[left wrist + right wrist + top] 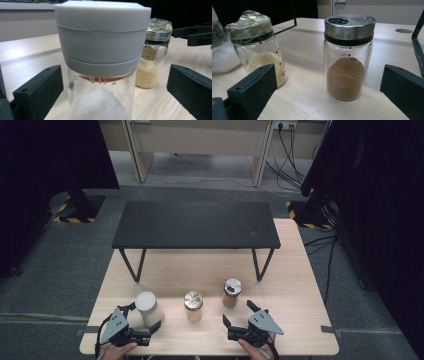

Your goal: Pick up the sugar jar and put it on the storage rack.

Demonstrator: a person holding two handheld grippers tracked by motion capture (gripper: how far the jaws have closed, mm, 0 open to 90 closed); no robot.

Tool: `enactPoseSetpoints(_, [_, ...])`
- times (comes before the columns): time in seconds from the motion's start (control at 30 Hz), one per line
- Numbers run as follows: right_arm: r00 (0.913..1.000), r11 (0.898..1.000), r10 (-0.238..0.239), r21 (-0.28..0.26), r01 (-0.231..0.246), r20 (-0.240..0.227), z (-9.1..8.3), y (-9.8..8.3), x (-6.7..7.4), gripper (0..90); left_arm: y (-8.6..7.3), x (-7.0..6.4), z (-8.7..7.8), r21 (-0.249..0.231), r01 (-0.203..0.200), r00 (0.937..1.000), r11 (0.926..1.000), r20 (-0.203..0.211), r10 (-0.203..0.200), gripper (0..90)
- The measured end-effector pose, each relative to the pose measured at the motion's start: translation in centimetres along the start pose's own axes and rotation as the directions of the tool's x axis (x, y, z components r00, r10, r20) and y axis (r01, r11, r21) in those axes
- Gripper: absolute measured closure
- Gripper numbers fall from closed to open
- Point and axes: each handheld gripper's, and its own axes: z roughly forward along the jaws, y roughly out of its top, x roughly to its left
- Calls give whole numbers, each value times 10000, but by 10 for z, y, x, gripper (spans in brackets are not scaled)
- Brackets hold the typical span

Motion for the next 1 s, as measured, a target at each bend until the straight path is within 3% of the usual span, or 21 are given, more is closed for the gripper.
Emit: enactPoseSetpoints(1.0, [9999, 9999, 120, 41, -119, -75, 2, -1, -1, 9, 2, -1, 1, -64, 29, 9998, 10000, -192, -31, 13])
